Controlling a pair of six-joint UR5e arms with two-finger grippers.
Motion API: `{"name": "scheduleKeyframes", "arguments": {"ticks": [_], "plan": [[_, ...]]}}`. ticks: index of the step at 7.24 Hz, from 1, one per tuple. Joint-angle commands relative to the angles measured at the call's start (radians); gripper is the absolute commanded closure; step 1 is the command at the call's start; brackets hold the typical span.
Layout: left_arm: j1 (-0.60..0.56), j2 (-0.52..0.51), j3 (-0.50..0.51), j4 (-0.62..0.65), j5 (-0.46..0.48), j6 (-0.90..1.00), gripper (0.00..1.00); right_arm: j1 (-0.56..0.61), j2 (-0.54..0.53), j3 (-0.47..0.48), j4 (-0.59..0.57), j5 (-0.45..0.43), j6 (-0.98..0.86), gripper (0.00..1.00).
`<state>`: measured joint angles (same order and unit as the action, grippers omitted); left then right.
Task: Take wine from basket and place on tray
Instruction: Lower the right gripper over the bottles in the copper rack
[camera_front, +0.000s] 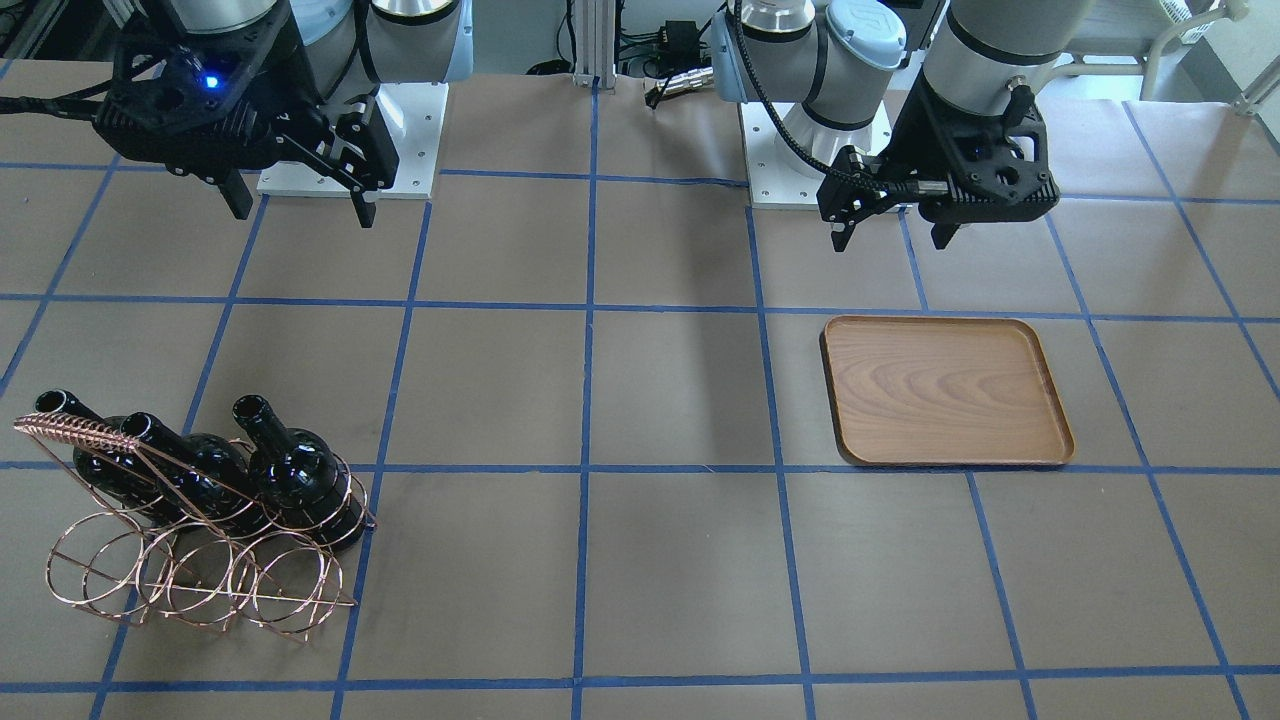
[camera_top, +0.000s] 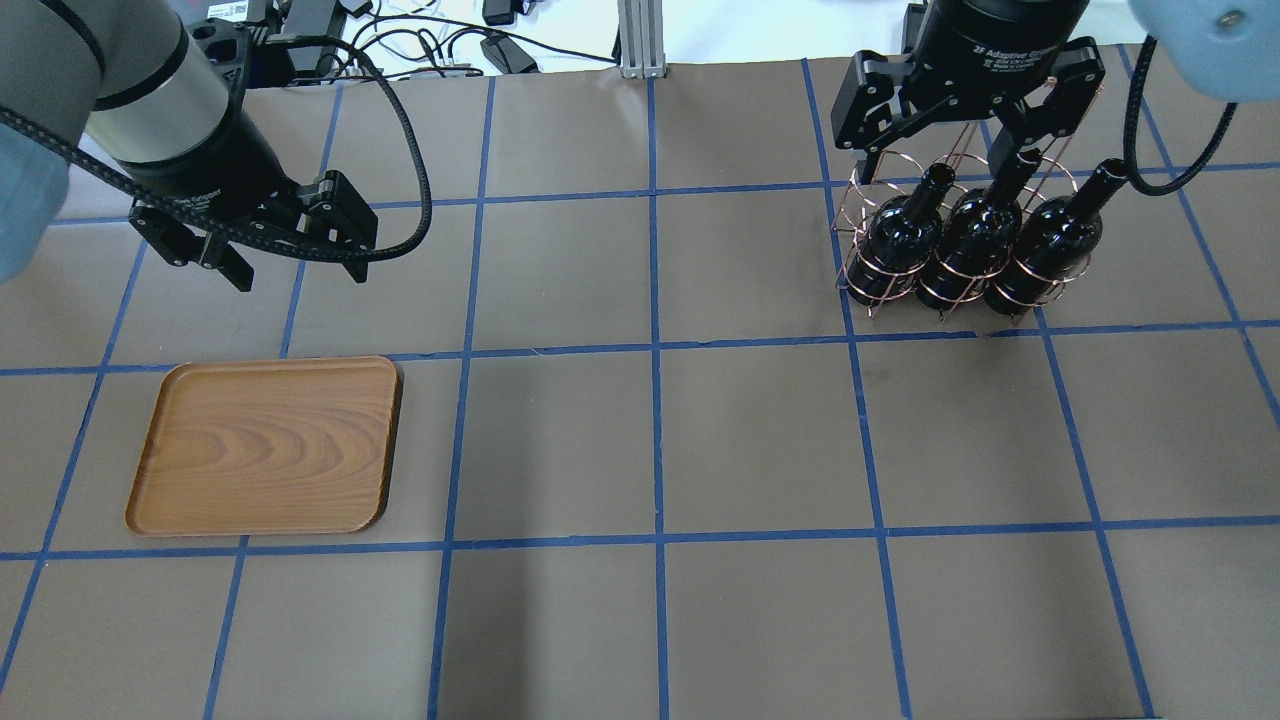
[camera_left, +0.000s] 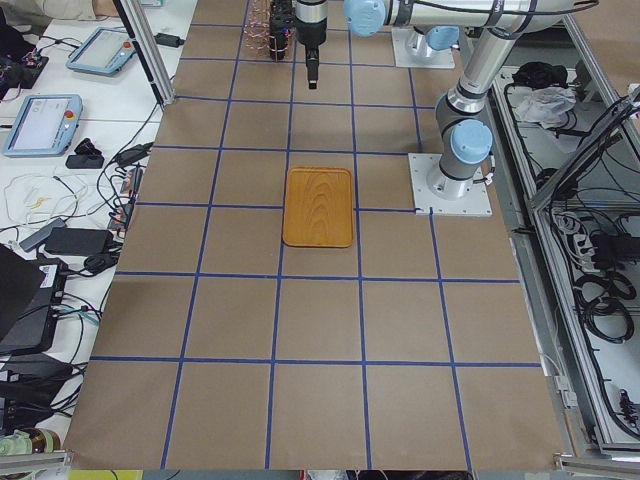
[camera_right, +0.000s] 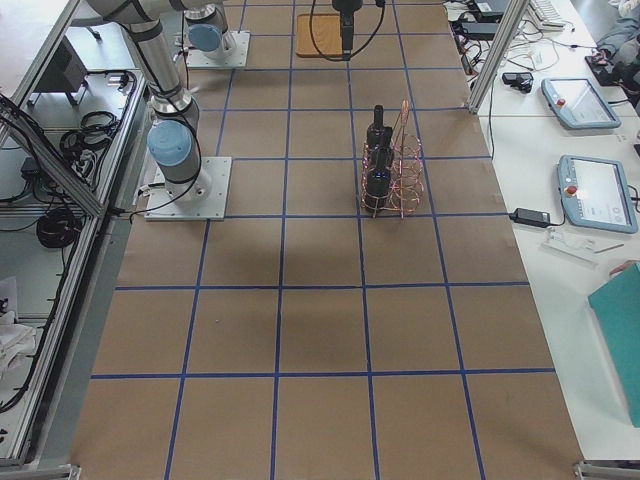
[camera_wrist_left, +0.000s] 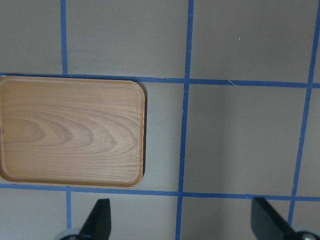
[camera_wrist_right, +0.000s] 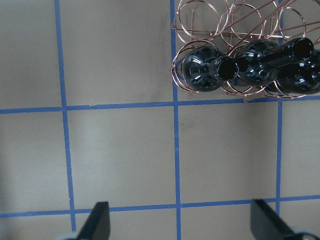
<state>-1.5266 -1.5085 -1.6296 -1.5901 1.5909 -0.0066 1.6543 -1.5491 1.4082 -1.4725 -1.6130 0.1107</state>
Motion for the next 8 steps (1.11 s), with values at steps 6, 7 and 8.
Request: {"name": "scheduleKeyframes", "arguments": {"ticks": [6, 7, 8], "plan": [[0.000, 0.001, -0.003, 0.002, 0.000, 0.005, 0.00, -0.114, -0.011, 0.017, 0.024, 0.013, -0.093, 0.05], [0.000, 0.001, -0.003, 0.001, 0.001, 0.008, 0.00, -0.164, -0.008, 0.024, 0.012, 0.006, -0.152, 0.05], [0.000, 0.001, -0.003, 0.001, 0.000, 0.005, 0.00, -0.224, 0.003, 0.047, -0.029, 0.002, -0.210, 0.07]]}}
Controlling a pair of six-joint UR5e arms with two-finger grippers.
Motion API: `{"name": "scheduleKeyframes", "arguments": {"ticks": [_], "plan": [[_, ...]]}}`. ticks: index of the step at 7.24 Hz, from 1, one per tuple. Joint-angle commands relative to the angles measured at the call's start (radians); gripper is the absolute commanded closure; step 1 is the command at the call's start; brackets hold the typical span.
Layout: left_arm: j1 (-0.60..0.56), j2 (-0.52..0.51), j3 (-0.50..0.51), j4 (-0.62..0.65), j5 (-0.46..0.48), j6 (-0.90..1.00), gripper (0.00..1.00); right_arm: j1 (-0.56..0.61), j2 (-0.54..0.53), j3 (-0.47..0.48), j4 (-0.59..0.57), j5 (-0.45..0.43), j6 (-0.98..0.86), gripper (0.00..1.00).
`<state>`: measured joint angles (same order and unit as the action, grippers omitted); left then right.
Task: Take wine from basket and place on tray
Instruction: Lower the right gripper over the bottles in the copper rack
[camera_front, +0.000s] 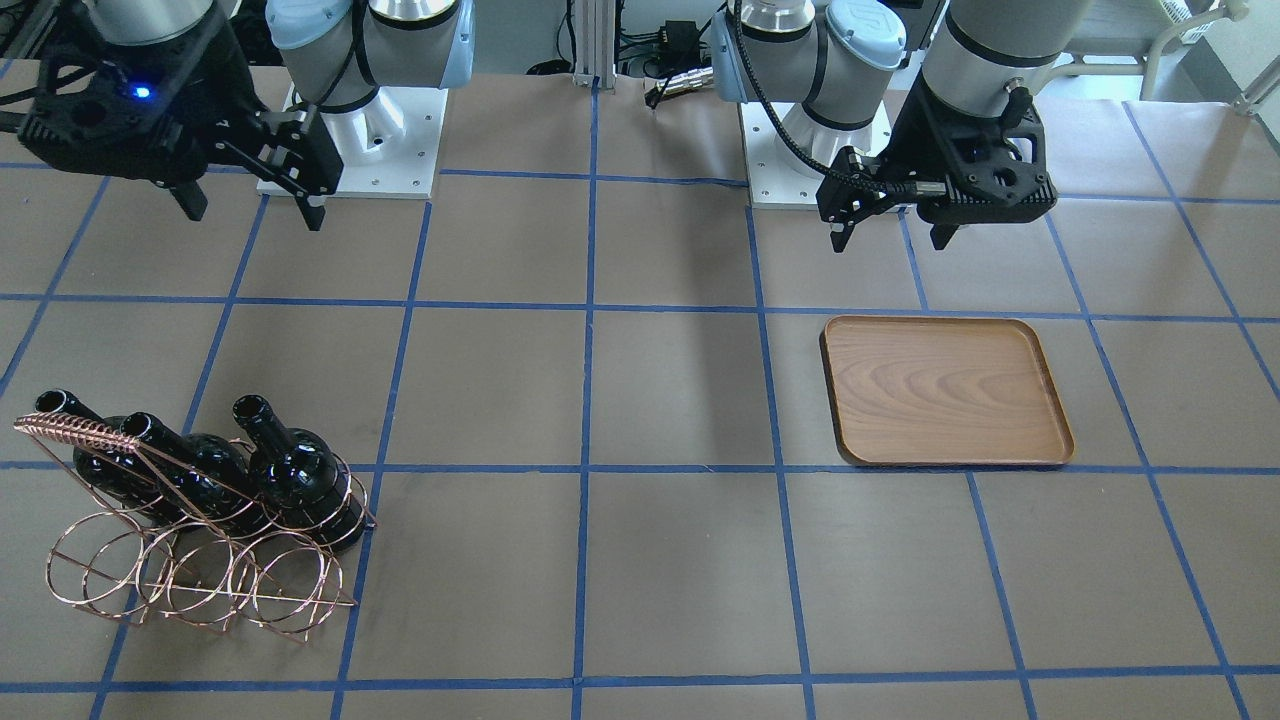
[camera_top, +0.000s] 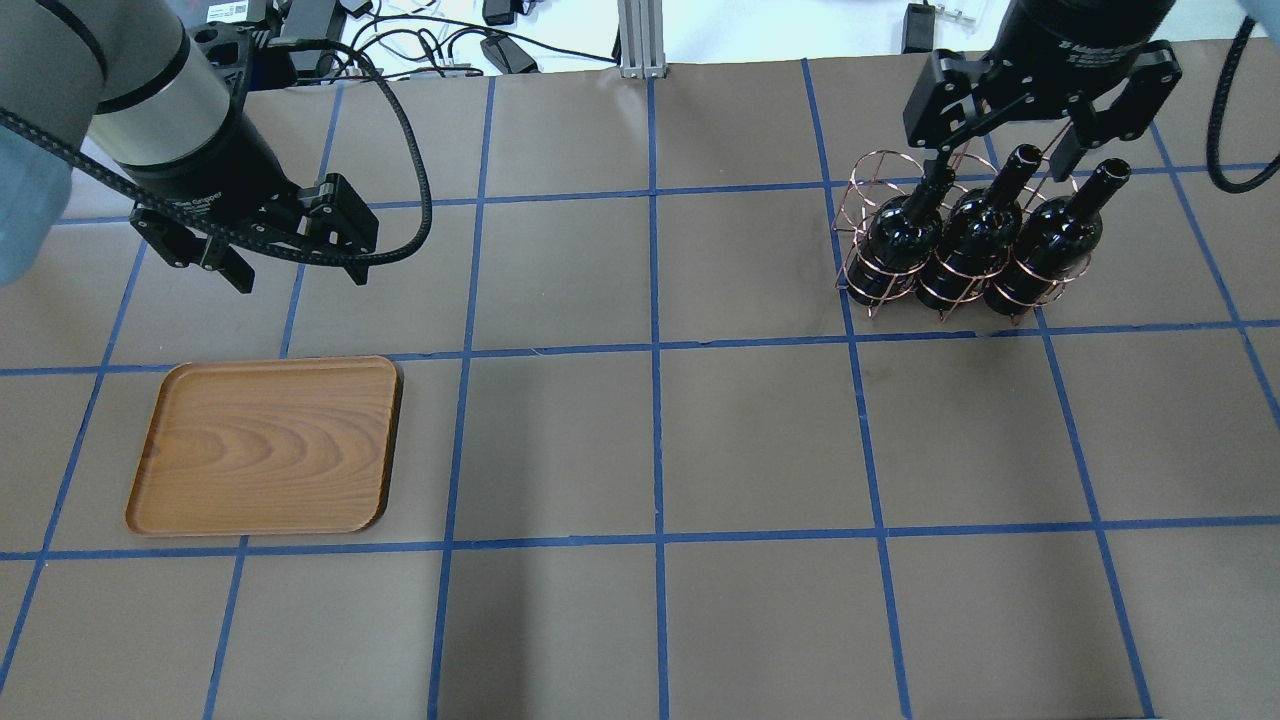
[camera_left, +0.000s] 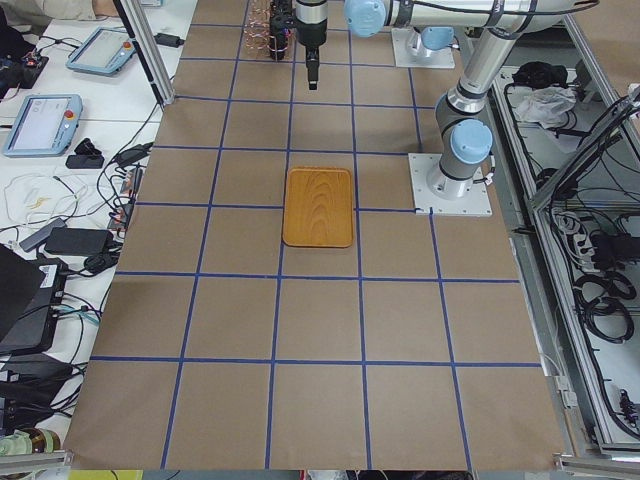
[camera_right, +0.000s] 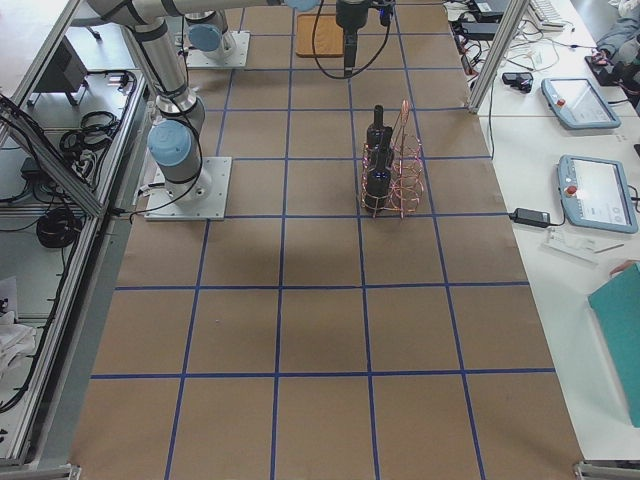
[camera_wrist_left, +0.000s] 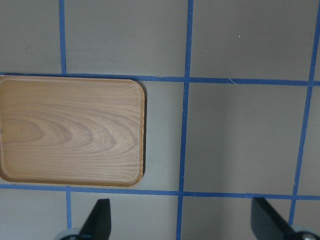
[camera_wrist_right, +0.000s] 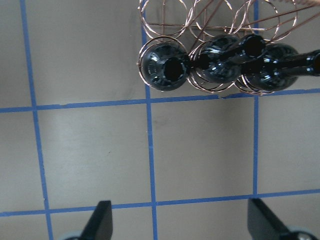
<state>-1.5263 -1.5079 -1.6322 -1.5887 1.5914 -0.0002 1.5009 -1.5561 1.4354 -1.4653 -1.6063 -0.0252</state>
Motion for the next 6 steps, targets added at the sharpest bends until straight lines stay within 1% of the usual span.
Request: {"name": "scheduleKeyframes", "arguments": {"ticks": [1, 2, 3, 4, 5, 6], "plan": [[0.000, 0.000, -0.002, -0.001, 0.001, 0.002, 0.00, -0.111, 0.021, 0.124, -0.149, -0.003, -0.150, 0.11], [0.000, 0.000, -0.002, -0.001, -0.001, 0.002, 0.00, -0.116, 0.031, 0.190, -0.281, -0.001, -0.159, 0.04], [0.000, 0.000, -0.002, -0.001, 0.001, 0.002, 0.00, -0.122, 0.063, 0.188, -0.299, 0.008, -0.166, 0.04], [0.000, 0.000, -0.002, -0.001, 0.001, 0.002, 0.00, -0.122, 0.095, 0.189, -0.379, 0.011, -0.170, 0.07], [0.001, 0.000, 0.000, -0.001, -0.001, 0.003, 0.00, -0.122, 0.129, 0.189, -0.394, 0.011, -0.170, 0.11], [0.002, 0.000, 0.000, -0.001, 0.001, 0.003, 0.00, -0.122, 0.134, 0.198, -0.398, 0.011, -0.168, 0.11]]}}
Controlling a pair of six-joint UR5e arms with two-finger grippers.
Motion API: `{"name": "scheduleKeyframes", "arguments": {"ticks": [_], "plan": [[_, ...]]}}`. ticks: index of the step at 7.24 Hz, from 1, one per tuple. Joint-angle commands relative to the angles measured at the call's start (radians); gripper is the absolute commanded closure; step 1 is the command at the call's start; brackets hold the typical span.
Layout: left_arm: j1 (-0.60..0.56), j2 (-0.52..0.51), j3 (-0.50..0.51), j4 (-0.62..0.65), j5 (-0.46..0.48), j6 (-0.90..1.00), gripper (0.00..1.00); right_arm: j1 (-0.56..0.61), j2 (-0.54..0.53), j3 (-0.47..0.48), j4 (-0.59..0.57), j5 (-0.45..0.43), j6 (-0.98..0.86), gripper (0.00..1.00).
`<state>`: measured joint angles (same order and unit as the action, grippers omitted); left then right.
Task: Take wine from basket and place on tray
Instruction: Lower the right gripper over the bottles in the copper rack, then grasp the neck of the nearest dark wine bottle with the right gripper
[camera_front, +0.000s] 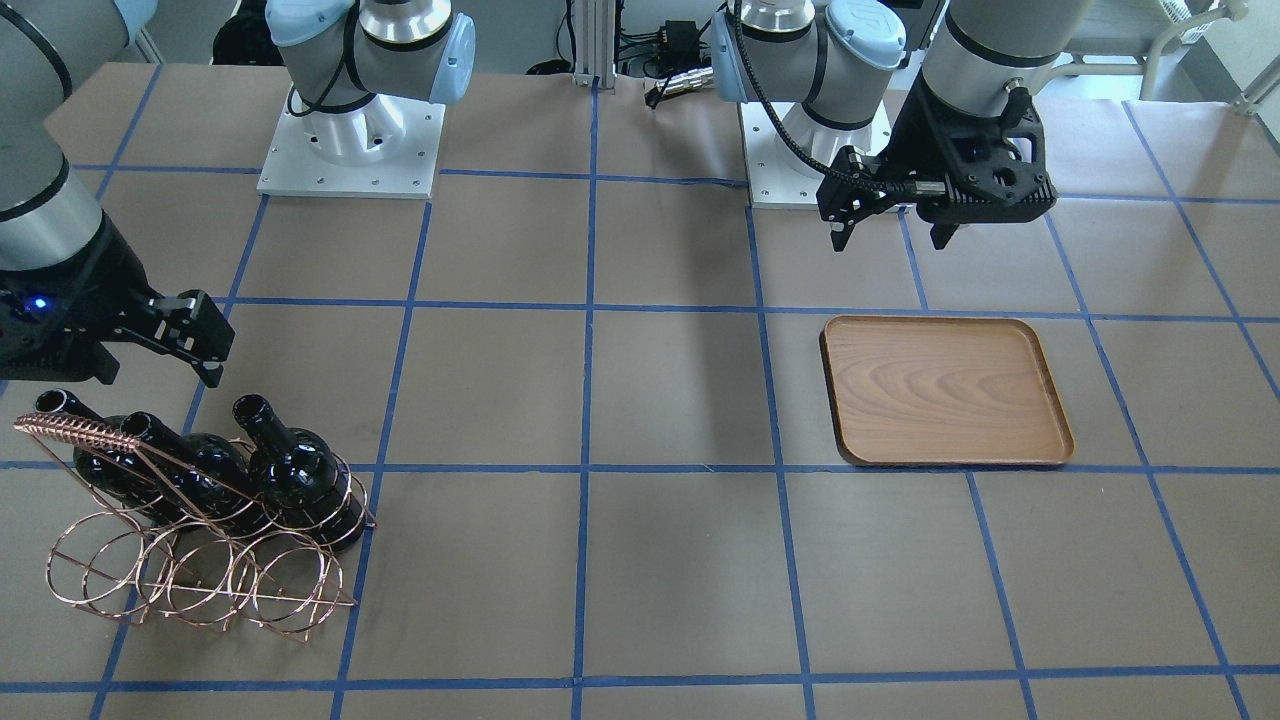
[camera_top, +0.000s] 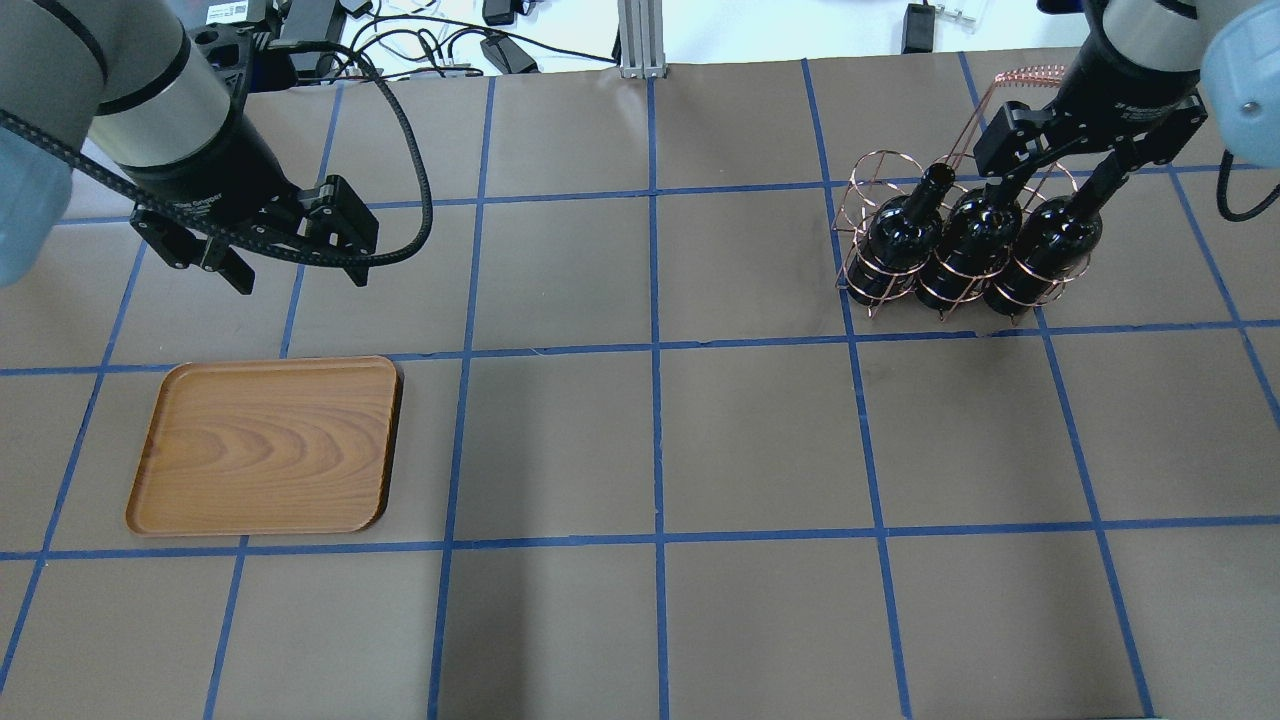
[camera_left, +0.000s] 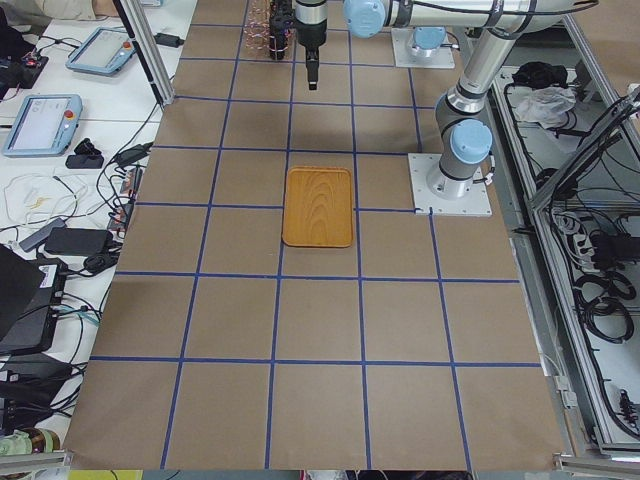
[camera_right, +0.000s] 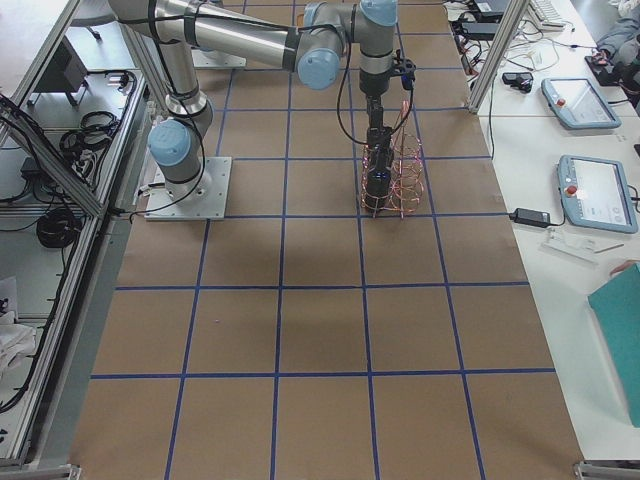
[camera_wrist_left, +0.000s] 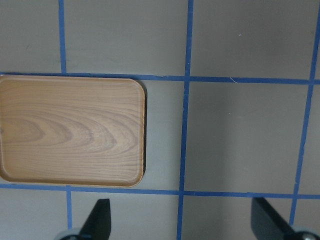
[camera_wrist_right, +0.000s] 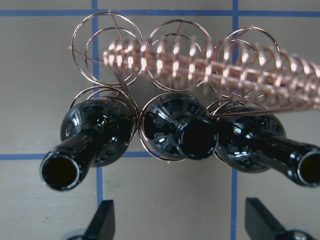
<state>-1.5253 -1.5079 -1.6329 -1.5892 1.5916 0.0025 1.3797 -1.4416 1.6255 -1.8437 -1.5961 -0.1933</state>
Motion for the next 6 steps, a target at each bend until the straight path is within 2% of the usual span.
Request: {"name": "scheduleKeyframes", "arguments": {"ticks": [1, 4, 6], "plan": [[-0.001, 0.000, 0.001, 0.005, -0.001, -0.004, 0.00, -0.001, 0.050, 0.007, -0.057, -0.001, -0.001, 0.11], [0.001, 0.000, 0.001, 0.003, 0.001, 0.001, 0.00, -0.022, 0.081, 0.001, -0.112, 0.004, -0.002, 0.14], [-0.001, 0.000, 0.001, 0.005, -0.001, 0.001, 0.00, -0.027, 0.101, -0.001, -0.112, 0.051, 0.008, 0.17]]}}
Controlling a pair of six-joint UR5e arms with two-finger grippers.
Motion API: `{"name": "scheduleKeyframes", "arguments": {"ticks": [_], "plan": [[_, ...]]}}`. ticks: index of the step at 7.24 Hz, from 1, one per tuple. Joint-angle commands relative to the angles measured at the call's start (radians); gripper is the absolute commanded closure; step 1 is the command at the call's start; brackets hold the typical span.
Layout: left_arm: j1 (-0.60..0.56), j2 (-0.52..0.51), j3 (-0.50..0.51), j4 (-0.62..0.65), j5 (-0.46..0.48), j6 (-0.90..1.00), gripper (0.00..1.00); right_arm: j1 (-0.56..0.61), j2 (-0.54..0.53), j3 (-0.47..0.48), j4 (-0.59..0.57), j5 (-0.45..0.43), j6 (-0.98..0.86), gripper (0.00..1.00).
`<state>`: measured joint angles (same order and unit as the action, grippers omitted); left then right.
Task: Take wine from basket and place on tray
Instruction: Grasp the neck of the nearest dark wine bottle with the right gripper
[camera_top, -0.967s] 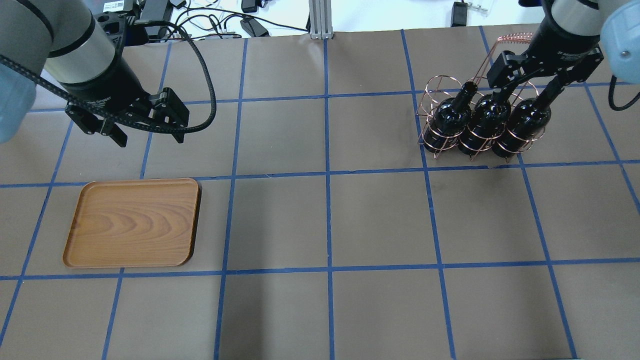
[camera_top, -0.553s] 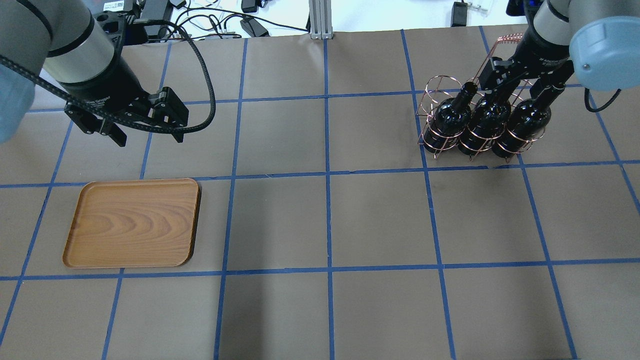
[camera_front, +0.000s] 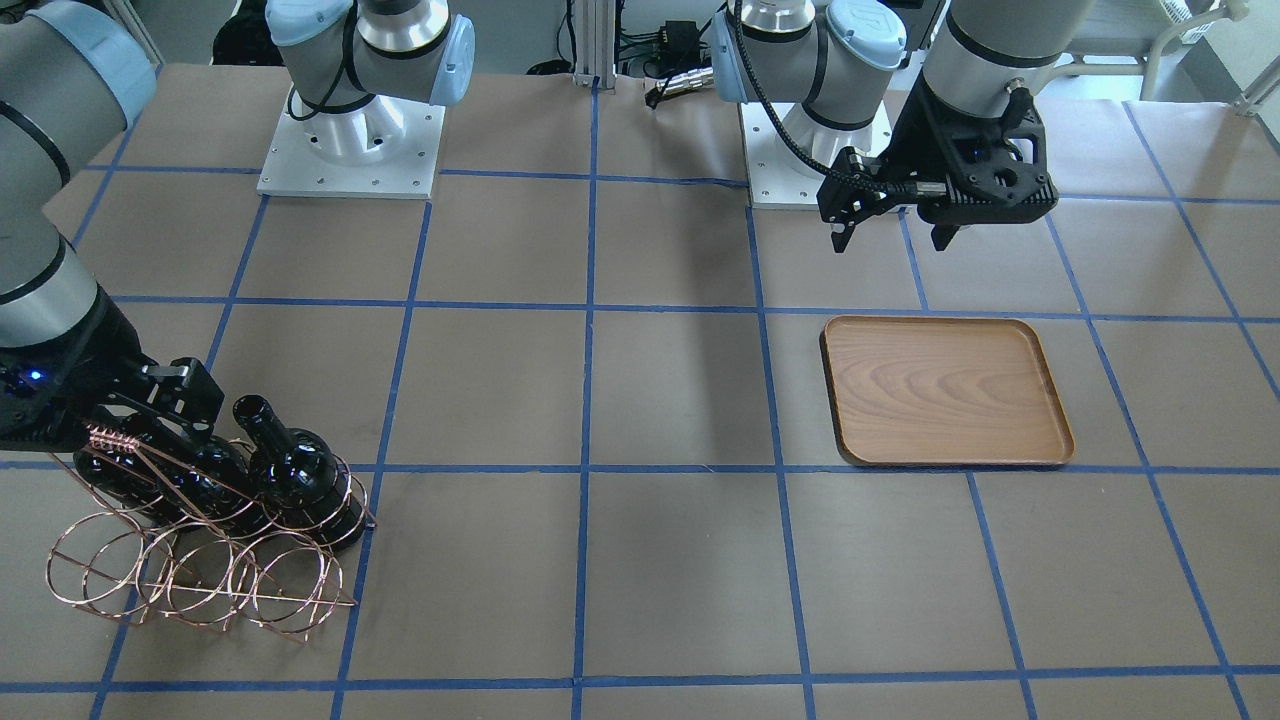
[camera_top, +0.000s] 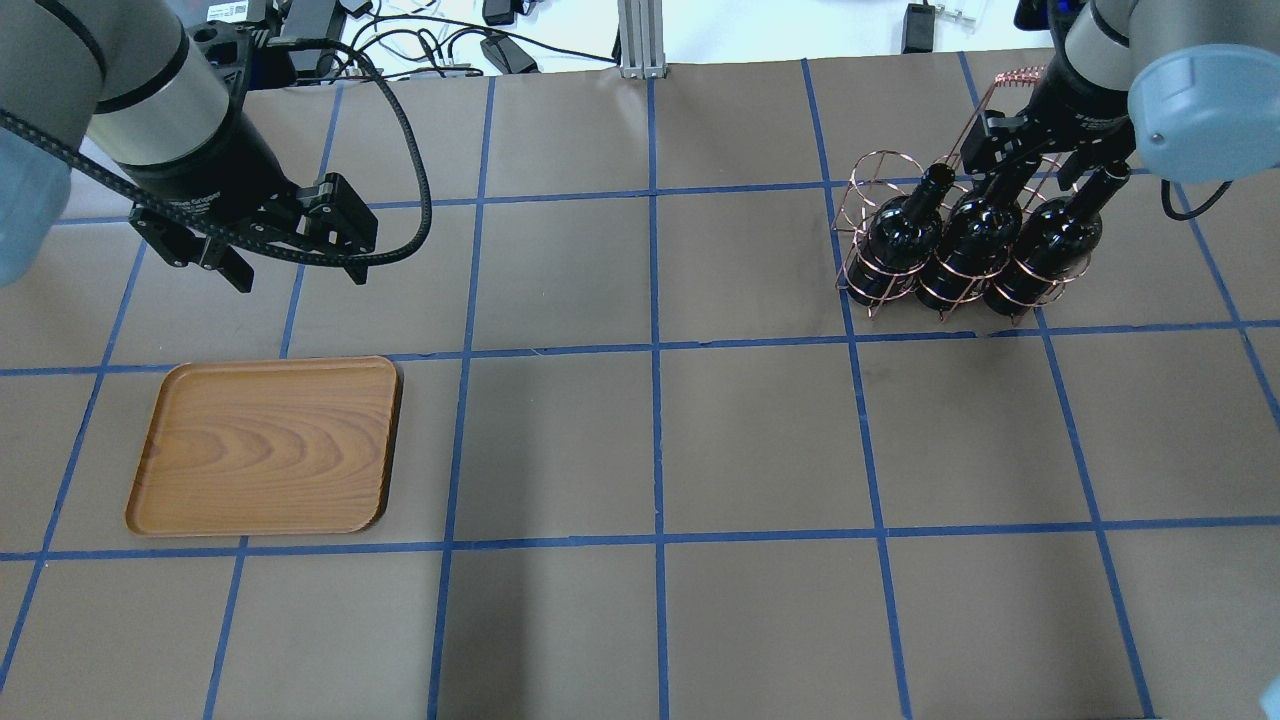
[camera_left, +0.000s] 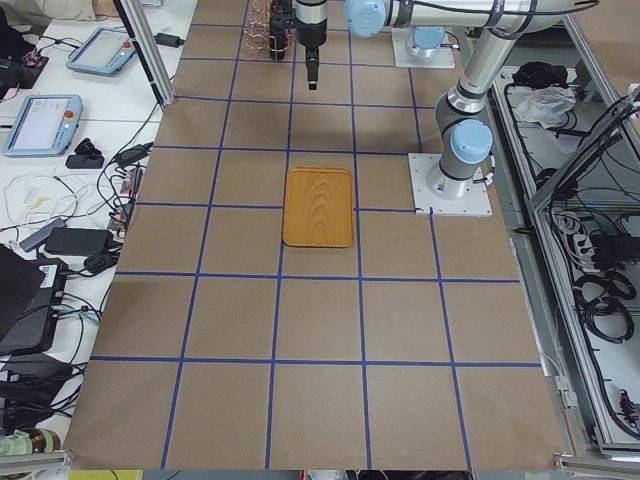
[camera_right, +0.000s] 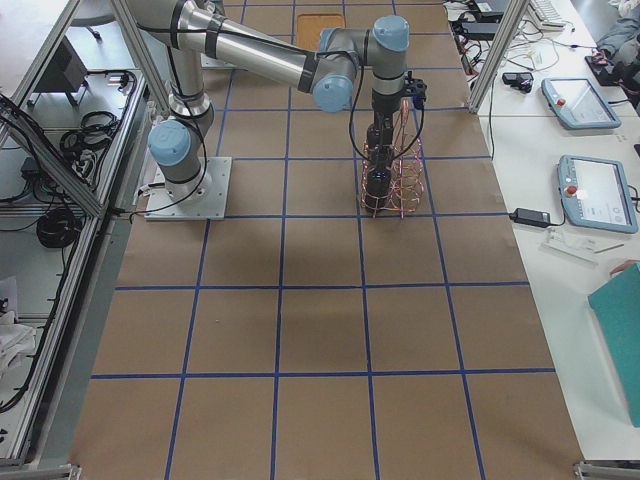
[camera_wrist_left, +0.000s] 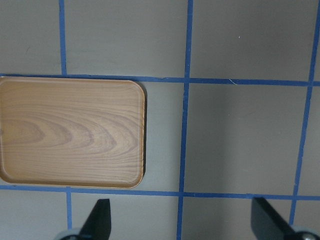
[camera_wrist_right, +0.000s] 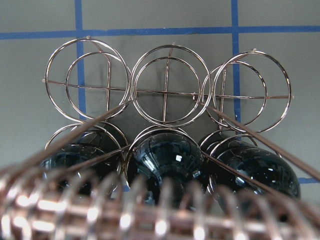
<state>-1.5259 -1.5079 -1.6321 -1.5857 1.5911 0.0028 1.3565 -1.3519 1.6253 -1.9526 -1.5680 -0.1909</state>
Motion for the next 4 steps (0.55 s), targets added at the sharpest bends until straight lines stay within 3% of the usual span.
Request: {"name": "scheduleKeyframes", "arguments": {"ticks": [1, 4], "plan": [[0.000, 0.000, -0.002, 0.001, 0.000, 0.000, 0.00, -0.005, 0.011, -0.001, 0.000, 0.023, 0.008, 0.24], [0.000, 0.000, 0.000, 0.001, 0.000, -0.001, 0.00, -0.004, 0.014, -0.005, 0.003, 0.023, 0.011, 0.45]]}}
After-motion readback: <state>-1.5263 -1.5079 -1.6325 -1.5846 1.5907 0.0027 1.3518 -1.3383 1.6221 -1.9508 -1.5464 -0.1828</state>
